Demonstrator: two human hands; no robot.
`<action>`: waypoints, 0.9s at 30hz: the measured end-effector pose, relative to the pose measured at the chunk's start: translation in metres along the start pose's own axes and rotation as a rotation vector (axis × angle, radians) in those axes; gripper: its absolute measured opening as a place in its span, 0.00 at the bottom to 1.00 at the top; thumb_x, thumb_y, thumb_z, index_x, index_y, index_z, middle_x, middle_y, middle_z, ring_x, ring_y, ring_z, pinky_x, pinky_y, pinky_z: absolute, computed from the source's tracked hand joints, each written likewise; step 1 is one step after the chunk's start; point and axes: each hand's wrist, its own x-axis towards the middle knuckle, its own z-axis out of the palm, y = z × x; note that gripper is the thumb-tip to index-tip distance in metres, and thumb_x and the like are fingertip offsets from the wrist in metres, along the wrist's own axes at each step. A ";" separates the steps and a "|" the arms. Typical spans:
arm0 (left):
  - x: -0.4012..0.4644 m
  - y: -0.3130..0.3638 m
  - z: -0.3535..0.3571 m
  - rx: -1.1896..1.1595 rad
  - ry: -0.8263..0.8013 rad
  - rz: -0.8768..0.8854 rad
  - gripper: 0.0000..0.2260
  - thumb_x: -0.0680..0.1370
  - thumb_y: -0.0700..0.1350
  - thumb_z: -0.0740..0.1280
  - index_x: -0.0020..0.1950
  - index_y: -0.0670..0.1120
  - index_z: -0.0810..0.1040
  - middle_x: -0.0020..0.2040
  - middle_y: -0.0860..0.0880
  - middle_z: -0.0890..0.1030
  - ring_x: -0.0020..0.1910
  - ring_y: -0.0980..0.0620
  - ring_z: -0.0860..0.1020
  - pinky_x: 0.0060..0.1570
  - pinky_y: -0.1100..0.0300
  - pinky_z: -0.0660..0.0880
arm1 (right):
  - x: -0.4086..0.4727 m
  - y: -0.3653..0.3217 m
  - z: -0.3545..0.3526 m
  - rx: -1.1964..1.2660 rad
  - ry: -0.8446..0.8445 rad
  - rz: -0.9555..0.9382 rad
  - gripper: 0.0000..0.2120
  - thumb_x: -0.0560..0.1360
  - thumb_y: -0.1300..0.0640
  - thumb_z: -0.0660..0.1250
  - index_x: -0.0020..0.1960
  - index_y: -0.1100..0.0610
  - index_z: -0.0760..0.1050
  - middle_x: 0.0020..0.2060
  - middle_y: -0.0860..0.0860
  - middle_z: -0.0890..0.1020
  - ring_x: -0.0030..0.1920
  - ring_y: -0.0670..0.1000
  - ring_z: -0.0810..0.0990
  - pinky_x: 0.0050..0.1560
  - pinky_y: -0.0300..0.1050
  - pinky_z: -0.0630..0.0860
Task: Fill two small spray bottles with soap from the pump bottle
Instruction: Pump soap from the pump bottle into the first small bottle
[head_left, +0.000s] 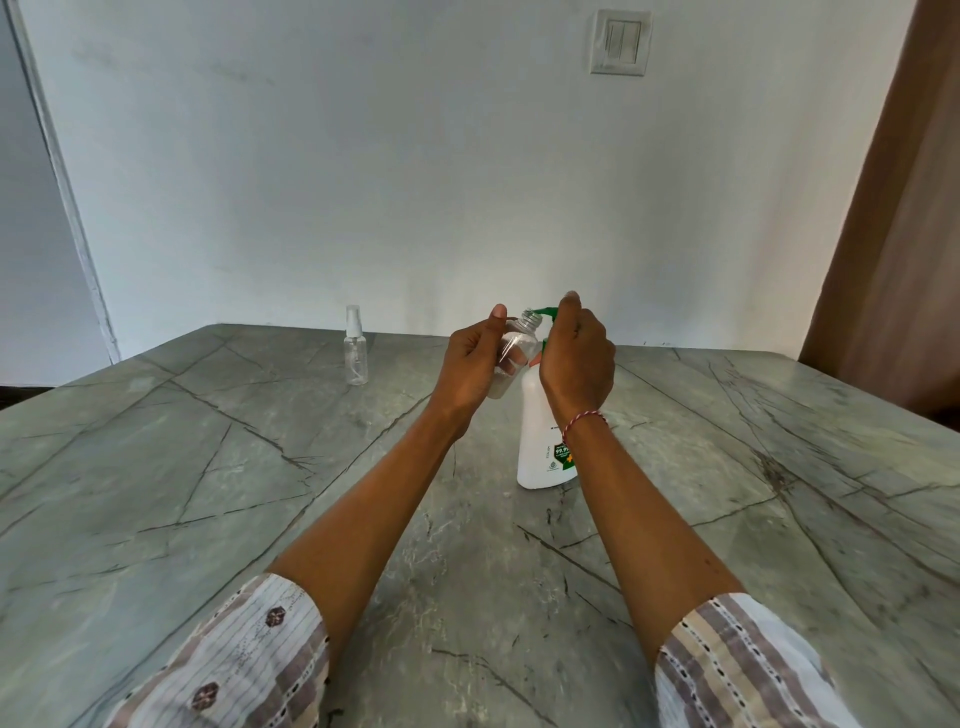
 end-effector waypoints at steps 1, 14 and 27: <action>0.000 0.000 0.000 -0.005 -0.005 0.002 0.18 0.80 0.55 0.53 0.49 0.52 0.80 0.43 0.51 0.82 0.39 0.59 0.77 0.39 0.68 0.71 | 0.000 -0.001 0.000 0.027 0.001 0.008 0.25 0.81 0.45 0.47 0.44 0.60 0.75 0.35 0.49 0.76 0.36 0.48 0.74 0.37 0.39 0.68; 0.000 -0.002 0.000 0.020 0.000 -0.020 0.15 0.80 0.56 0.53 0.45 0.57 0.79 0.36 0.62 0.81 0.35 0.65 0.79 0.35 0.72 0.71 | 0.002 -0.001 0.000 0.082 0.028 0.030 0.12 0.79 0.56 0.51 0.41 0.60 0.66 0.28 0.47 0.67 0.29 0.44 0.65 0.28 0.40 0.57; 0.002 -0.001 -0.001 -0.008 -0.008 -0.006 0.16 0.80 0.56 0.53 0.42 0.57 0.78 0.34 0.59 0.81 0.32 0.66 0.78 0.30 0.76 0.71 | 0.003 0.003 -0.003 -0.032 -0.036 -0.057 0.22 0.80 0.46 0.46 0.52 0.61 0.71 0.40 0.52 0.72 0.41 0.51 0.71 0.41 0.44 0.65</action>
